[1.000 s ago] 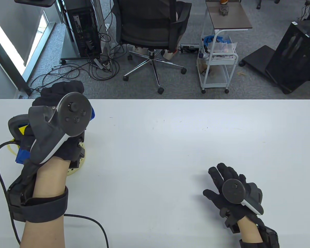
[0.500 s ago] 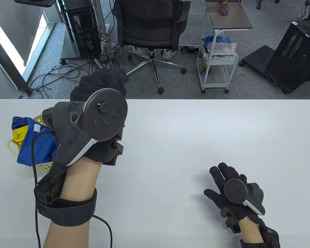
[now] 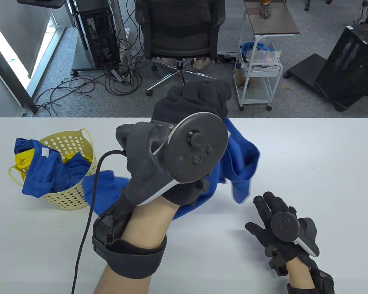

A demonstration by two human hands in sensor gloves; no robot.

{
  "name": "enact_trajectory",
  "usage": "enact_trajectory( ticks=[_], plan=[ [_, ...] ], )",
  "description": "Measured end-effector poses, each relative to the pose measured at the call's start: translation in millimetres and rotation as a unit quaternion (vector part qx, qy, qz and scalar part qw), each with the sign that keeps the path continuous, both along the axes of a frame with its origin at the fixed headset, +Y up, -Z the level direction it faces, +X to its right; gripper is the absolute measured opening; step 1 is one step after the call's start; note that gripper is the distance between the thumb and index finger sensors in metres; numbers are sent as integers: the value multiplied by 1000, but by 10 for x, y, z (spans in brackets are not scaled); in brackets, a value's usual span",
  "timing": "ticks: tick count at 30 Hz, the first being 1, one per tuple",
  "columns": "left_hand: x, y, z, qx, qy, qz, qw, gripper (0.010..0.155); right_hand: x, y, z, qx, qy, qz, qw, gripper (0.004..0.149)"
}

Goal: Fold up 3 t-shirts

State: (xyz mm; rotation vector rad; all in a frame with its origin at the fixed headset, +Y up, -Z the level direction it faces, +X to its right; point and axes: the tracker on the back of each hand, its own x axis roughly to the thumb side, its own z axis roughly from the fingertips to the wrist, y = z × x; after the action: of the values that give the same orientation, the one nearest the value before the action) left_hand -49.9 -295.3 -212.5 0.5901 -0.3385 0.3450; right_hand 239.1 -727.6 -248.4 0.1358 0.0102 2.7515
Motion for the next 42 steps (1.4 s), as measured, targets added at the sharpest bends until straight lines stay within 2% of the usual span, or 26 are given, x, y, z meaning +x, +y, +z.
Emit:
enact_trajectory(
  ticks=[4,7,11,16,19,24,28,30,32,34,37,40,42],
  plan=[
    [-109,-42,-60,-2,24,3,1000,43,32,-30,-21,-12,-7,-8,1000,78],
    [-268,-157,-194,-36,56,-3,998,43,40,-40,-30,-15,-10,-11,1000,78],
    [-519,-416,-401,-57,89,-27,994,43,35,-74,-49,-26,-14,-9,1000,78],
    [-878,-863,-688,-109,120,-47,986,43,11,-116,-69,-41,-12,-7,999,78],
    [-1052,-1135,-833,-134,128,-58,981,43,-49,-68,-51,-18,-4,-6,1000,76],
    [-1291,-1537,-1045,-156,145,-90,973,43,-295,114,-15,41,45,16,998,65],
    [-1429,-1728,-1175,-158,159,-114,968,43,-554,253,-67,23,89,89,992,54],
    [-1505,-1810,-1244,-160,164,-120,966,43,-735,261,-100,8,121,109,987,54],
    [-1592,-1881,-1305,-165,169,-117,965,43,-909,196,-128,-18,145,130,981,57],
    [-1694,-1948,-1365,-172,174,-113,963,43,-1110,38,-168,-58,173,151,972,67],
    [-1825,-2026,-1423,-178,183,-116,960,43,-1301,-187,-261,-87,180,175,964,71],
    [-1968,-2103,-1453,-180,190,-115,958,43,-1425,-362,-347,-119,175,202,956,66],
    [-2042,-2135,-1454,-185,196,-117,956,43,-1459,-354,-360,-79,168,212,959,56]
  ],
)
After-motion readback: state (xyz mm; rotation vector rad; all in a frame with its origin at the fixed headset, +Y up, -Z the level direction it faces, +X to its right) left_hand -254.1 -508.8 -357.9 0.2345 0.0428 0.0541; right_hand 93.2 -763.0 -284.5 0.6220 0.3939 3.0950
